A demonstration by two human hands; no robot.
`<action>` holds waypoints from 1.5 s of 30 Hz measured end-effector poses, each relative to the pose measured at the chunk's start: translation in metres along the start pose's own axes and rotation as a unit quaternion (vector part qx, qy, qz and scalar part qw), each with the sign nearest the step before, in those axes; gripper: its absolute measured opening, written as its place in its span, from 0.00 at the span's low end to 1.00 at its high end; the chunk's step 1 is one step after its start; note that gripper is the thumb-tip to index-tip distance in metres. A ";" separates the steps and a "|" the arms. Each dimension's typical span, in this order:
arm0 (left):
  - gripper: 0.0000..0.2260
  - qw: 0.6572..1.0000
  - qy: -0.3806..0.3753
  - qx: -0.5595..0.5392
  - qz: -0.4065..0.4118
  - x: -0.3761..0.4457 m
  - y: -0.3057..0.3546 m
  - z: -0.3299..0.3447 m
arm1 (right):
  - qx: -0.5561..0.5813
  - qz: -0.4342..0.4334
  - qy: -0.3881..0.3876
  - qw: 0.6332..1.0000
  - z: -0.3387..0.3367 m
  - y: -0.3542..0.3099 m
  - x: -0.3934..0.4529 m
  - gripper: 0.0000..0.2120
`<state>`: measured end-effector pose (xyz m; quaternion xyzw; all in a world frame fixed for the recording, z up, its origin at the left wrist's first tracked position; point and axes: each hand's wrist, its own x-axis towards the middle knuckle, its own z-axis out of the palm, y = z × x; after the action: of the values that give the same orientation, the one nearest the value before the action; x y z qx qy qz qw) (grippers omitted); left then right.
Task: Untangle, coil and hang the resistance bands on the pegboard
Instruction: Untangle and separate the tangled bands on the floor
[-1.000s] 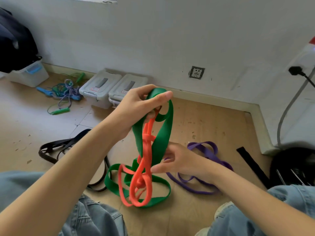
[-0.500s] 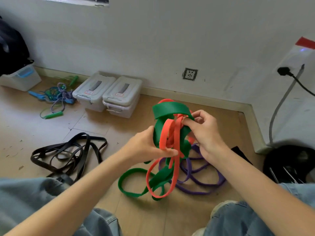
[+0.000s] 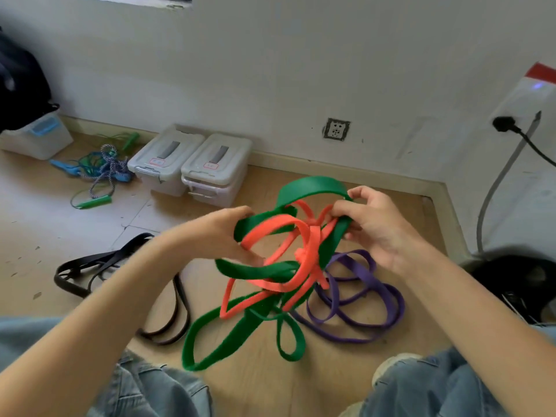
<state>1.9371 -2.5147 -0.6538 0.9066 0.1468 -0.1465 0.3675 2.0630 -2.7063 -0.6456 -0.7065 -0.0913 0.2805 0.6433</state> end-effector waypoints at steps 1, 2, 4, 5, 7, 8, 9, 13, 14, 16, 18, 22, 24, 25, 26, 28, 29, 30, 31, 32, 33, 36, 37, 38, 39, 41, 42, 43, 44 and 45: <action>0.31 0.994 -0.023 -0.106 0.032 -0.004 0.002 -0.008 | 0.010 0.003 -0.004 1.000 0.000 0.000 0.000 0.11; 0.31 0.980 -0.031 -0.189 0.057 -0.007 0.003 -0.015 | 0.020 0.006 -0.006 1.000 -0.001 -0.001 -0.001 0.10; 0.27 0.944 -0.006 -0.320 0.085 -0.008 0.002 -0.022 | 0.023 0.004 -0.002 1.000 -0.002 -0.002 0.000 0.10; 0.24 0.934 0.045 -0.343 0.084 -0.006 0.003 -0.021 | 0.020 0.000 0.002 1.000 -0.002 -0.003 0.000 0.09; 0.18 0.940 0.229 -0.243 0.066 0.000 0.004 -0.013 | 0.012 -0.007 0.011 1.000 -0.002 -0.005 -0.002 0.09; 0.17 0.937 0.324 -0.118 0.053 0.003 0.005 -0.009 | 0.006 -0.010 0.017 1.000 -0.001 -0.006 -0.002 0.09; 0.17 0.923 0.380 -0.005 0.052 0.005 0.006 -0.005 | -0.001 -0.011 0.021 1.000 -0.001 -0.007 -0.003 0.09; 0.22 0.944 0.312 0.087 0.062 0.007 0.006 0.012 | 0.106 0.048 -0.061 0.991 -0.003 -0.012 -0.006 0.09; 0.24 0.948 0.296 0.103 0.052 0.007 0.006 0.016 | 0.148 0.061 -0.105 0.981 -0.002 -0.013 -0.008 0.08; 0.23 0.945 0.297 0.124 0.058 0.005 0.010 0.024 | 0.192 0.049 -0.174 0.965 0.001 -0.013 -0.012 0.05; 0.22 0.970 0.229 -0.004 0.088 0.004 0.019 0.030 | 0.173 0.007 -0.214 0.961 0.005 -0.011 -0.014 0.07; 0.18 0.963 0.040 -0.250 0.097 0.002 0.031 0.049 | 0.117 -0.050 -0.262 0.957 0.010 -0.007 -0.017 0.11; 0.18 0.910 -0.031 -0.404 0.089 -0.001 0.031 0.043 | 0.098 -0.082 -0.237 0.963 0.006 -0.011 -0.014 0.11; 0.19 0.873 -0.067 -0.476 0.086 -0.002 0.032 0.038 | 0.070 -0.102 -0.212 0.970 0.002 -0.013 -0.012 0.11; 0.19 0.840 -0.095 -0.528 0.085 -0.002 0.031 0.032 | 0.029 -0.121 -0.186 0.975 0.000 -0.016 -0.011 0.11; 0.16 0.816 -0.101 -0.561 0.093 -0.004 0.032 0.020 | -0.059 -0.155 -0.150 0.975 -0.003 -0.019 -0.012 0.12; 0.12 0.826 -0.084 -0.549 0.099 -0.006 0.032 0.015 | -0.104 -0.173 -0.138 0.970 -0.002 -0.020 -0.013 0.12; 0.08 0.839 -0.061 -0.531 0.104 -0.007 0.032 0.010 | -0.146 -0.188 -0.126 0.963 -0.001 -0.019 -0.014 0.10; 0.07 0.852 -0.038 -0.513 0.099 -0.009 0.032 0.005 | -0.176 -0.196 -0.113 0.958 0.001 -0.019 -0.015 0.08; 0.07 0.865 -0.015 -0.494 0.088 -0.010 0.033 0.001 | -0.192 -0.199 -0.100 0.956 0.002 -0.019 -0.015 0.07; 0.10 0.882 0.005 -0.464 0.081 -0.011 0.033 -0.003 | -0.199 -0.203 -0.087 0.955 0.002 -0.018 -0.013 0.05; 0.22 0.958 0.053 -0.275 0.070 -0.011 0.030 -0.006 | -0.235 -0.221 0.011 0.946 -0.002 -0.015 -0.002 0.03; 0.23 0.973 0.060 -0.213 0.072 -0.012 0.029 -0.006 | -0.246 -0.218 0.055 0.943 -0.006 -0.012 0.003 0.05; 0.22 0.980 0.060 -0.172 0.076 -0.012 0.026 -0.006 | -0.252 -0.204 0.087 0.942 -0.010 -0.007 0.007 0.07; 0.17 0.982 0.060 -0.158 0.080 -0.012 0.022 -0.007 | -0.251 -0.178 0.100 0.946 -0.013 -0.003 0.009 0.08; 0.06 0.977 0.098 -0.178 0.066 -0.009 0.013 -0.011 | -0.208 -0.131 0.065 0.967 -0.015 0.005 0.008 0.09; 0.02 0.973 0.142 -0.177 0.038 -0.005 0.007 -0.013 | -0.167 -0.124 0.029 0.978 -0.014 0.005 0.007 0.10; 0.02 0.972 0.188 -0.140 -0.002 0.000 0.000 -0.014 | -0.114 -0.123 -0.011 0.986 -0.013 0.002 0.005 0.10; 0.05 0.973 0.219 -0.053 -0.056 0.004 -0.006 -0.013 | -0.052 -0.125 -0.054 0.989 -0.013 -0.004 0.002 0.11; 0.11 0.967 0.225 0.055 -0.104 0.006 -0.011 -0.011 | 0.013 -0.128 -0.099 0.987 -0.013 -0.011 0.000 0.11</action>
<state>1.9404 -2.4987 -0.6557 0.9150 0.3108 0.0164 0.2569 2.0721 -2.7158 -0.6351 -0.6494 -0.2406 0.2658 0.6706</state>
